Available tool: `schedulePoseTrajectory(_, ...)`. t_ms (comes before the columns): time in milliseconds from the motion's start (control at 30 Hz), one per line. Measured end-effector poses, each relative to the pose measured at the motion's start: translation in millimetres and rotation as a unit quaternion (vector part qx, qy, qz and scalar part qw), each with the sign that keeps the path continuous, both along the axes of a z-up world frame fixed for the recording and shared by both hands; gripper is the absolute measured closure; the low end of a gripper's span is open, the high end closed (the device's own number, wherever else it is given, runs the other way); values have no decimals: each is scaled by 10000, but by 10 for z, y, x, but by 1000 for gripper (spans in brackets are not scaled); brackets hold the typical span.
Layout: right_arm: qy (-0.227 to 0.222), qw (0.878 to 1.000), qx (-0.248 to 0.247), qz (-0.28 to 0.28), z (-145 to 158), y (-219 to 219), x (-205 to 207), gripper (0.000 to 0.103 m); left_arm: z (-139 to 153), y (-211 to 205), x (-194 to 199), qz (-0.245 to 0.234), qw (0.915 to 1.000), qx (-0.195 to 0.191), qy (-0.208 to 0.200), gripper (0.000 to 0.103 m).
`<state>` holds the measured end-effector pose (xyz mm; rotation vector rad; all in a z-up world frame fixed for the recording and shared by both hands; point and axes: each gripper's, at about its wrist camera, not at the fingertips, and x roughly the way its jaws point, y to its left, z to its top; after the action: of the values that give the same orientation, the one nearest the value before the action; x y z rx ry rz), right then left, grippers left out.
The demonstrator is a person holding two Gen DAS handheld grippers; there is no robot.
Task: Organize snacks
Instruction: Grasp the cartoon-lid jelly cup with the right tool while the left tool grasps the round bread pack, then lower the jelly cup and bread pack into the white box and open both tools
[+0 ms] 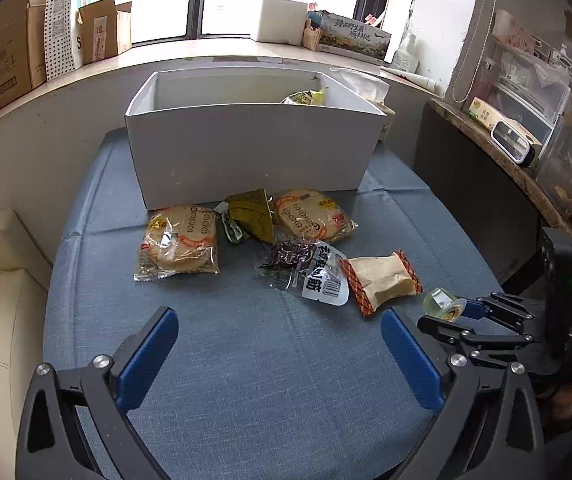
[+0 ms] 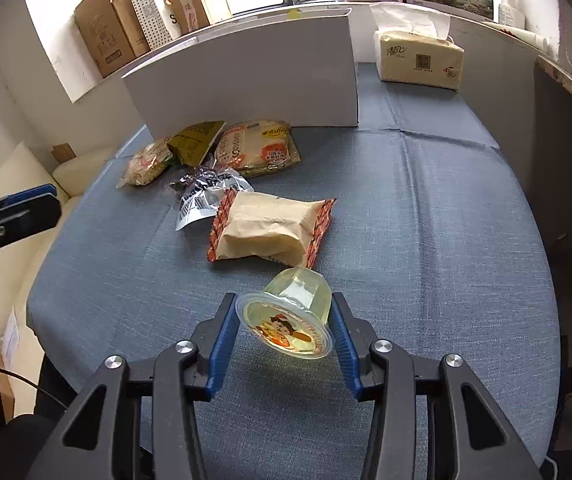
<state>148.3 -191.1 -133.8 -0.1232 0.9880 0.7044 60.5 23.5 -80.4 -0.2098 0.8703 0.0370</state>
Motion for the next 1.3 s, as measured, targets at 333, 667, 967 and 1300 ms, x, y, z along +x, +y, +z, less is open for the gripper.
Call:
schedulePoseTrajectory(333, -1, 9992, 347, -214, 147, -217, 0, 54, -261, 741, 592, 664, 9961, 239, 534, 0)
schedulePoseTrajectory(667, 15, 9993, 324, -209, 147, -202, 18, 54, -808, 898, 1103, 579, 9904, 529, 1141, 0)
schedulePoseTrajectory(967, 17, 9993, 333, -185, 155, -185, 3, 54, -604, 734, 926, 372, 9938, 702, 784, 23)
schedulePoseTrajectory(1300, -149, 9977, 660, -31, 449, -84, 124, 54, 239, 767, 459, 693, 9968, 274, 305, 23)
